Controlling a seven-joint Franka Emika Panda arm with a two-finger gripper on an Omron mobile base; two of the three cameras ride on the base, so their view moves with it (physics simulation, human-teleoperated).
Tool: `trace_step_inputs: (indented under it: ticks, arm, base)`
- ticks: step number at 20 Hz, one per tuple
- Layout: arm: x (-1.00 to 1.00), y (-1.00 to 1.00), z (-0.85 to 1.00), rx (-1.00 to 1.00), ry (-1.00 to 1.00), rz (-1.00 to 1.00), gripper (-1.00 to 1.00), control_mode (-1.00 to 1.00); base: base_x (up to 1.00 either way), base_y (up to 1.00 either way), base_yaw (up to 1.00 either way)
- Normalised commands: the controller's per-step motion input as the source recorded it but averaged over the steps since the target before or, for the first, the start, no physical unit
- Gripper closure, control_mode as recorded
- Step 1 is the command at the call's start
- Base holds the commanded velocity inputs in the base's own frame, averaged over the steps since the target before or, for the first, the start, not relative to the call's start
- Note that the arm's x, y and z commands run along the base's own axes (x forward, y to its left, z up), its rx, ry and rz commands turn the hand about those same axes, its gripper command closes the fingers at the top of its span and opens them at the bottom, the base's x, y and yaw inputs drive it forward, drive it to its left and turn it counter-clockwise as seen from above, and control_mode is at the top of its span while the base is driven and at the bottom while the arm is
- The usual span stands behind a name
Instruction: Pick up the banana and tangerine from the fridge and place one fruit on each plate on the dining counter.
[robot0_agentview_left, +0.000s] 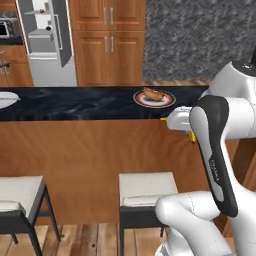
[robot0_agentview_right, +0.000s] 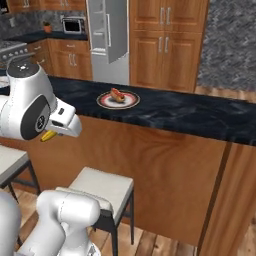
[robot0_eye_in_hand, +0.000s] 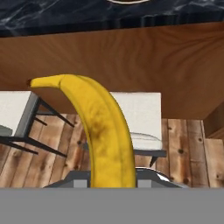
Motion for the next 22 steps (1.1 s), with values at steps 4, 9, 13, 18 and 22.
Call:
trace_step_inputs:
  ticks: [4, 9, 13, 18, 22]
  arm:
    - [0.0, 0.0, 0.0, 0.0, 0.0, 0.0, 1.0, 1.0]
    - [0.0, 0.0, 0.0, 0.0, 0.0, 0.0, 1.0, 1.0]
    - [0.0, 0.0, 0.0, 0.0, 0.0, 0.0, 1.0, 1.0]
    - [0.0, 0.0, 0.0, 0.0, 0.0, 0.0, 1.0, 1.0]
    - [0.0, 0.0, 0.0, 0.0, 0.0, 0.0, 1.0, 1.0]
  base:
    - [0.49, 0.04, -0.36]
    - [0.63, 0.26, -0.4]
    - [0.81, 0.56, -0.32]
    - [0.63, 0.43, -0.22]
    - [0.18, 0.22, -0.11]
